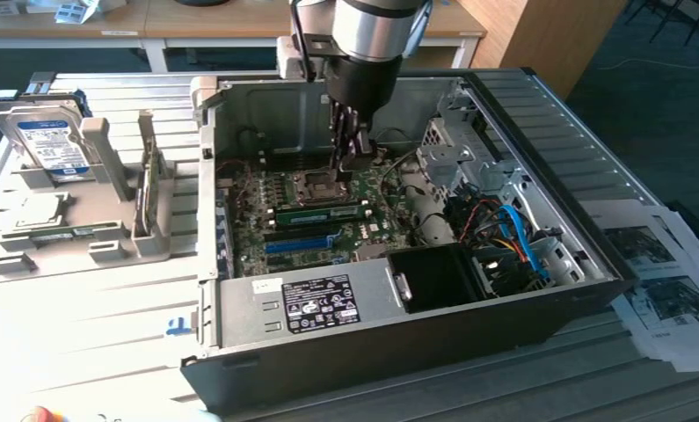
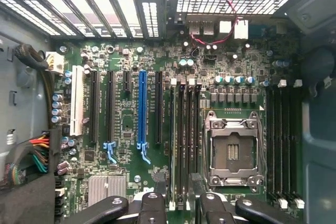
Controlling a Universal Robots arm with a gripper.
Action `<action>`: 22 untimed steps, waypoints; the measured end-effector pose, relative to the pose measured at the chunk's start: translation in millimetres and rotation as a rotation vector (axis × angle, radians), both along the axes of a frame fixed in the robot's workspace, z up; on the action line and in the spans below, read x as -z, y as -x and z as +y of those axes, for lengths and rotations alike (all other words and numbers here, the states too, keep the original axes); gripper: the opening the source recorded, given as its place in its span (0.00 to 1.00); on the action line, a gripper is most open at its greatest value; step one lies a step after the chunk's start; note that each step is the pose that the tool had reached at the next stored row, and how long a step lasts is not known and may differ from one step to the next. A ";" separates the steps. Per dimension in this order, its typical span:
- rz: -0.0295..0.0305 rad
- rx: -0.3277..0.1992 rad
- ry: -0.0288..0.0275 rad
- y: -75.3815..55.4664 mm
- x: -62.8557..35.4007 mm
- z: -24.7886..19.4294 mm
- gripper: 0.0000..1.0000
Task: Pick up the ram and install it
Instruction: 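Insert the ram into the slot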
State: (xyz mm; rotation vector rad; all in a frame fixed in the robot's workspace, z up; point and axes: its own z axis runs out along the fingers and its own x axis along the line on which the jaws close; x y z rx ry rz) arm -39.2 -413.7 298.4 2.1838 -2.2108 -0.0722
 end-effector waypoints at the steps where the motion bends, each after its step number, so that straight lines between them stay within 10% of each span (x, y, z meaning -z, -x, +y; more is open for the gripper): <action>1: 0.0000 0.000 0.0000 0.0 -1.7 0.0 0.31; 22: 0.0000 0.000 -0.0001 0.0 -33.7 0.0 0.31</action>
